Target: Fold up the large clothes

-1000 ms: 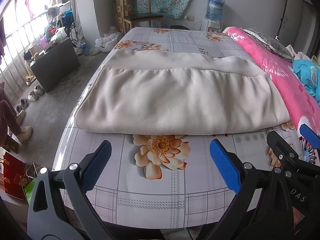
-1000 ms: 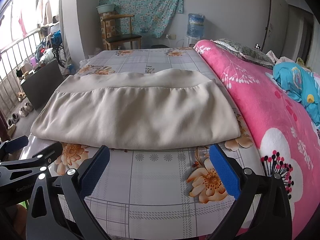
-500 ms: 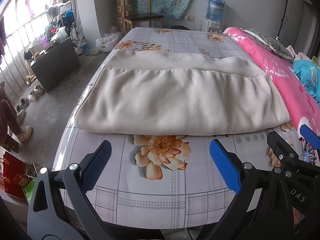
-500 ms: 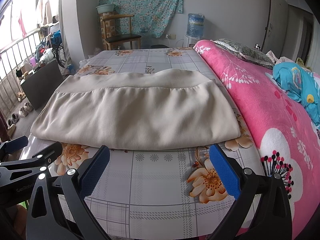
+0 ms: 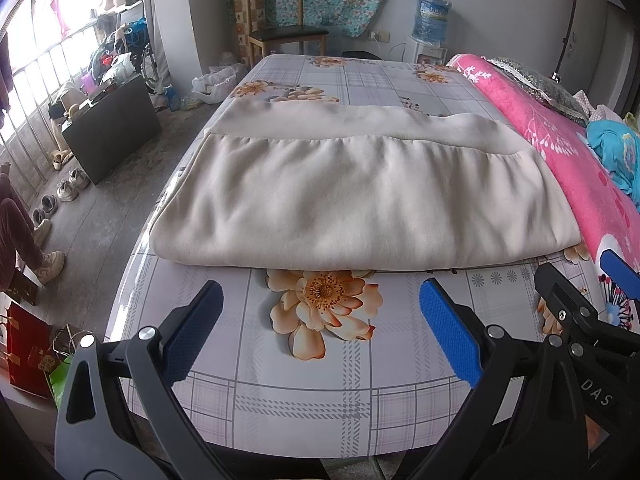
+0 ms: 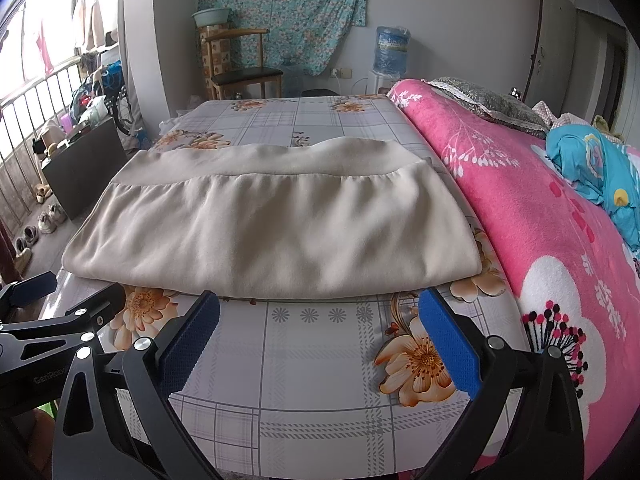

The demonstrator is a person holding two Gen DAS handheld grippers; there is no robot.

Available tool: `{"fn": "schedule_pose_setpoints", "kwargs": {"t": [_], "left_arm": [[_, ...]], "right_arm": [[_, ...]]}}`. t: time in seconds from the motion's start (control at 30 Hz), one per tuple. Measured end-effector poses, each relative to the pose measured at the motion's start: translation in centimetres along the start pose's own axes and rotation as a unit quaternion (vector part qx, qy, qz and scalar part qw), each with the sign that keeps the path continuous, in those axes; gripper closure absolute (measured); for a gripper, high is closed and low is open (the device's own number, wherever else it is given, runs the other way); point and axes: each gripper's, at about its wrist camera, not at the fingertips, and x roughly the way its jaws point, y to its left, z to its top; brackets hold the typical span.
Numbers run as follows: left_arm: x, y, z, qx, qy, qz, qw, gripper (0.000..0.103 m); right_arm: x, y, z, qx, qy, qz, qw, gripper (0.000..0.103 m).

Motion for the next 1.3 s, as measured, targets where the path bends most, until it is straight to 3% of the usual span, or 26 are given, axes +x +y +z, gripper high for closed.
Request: {"fn": "schedule_pose_setpoints", "kwargs": {"t": [1.3], "left_arm": [[0.18,0.15,0.0,-0.003,-0.003,0.003,1.0,0.008]], "right_arm": [[0.07,0.49,0.05,0.0,0.003,0.001,1.0,0.006]]}}
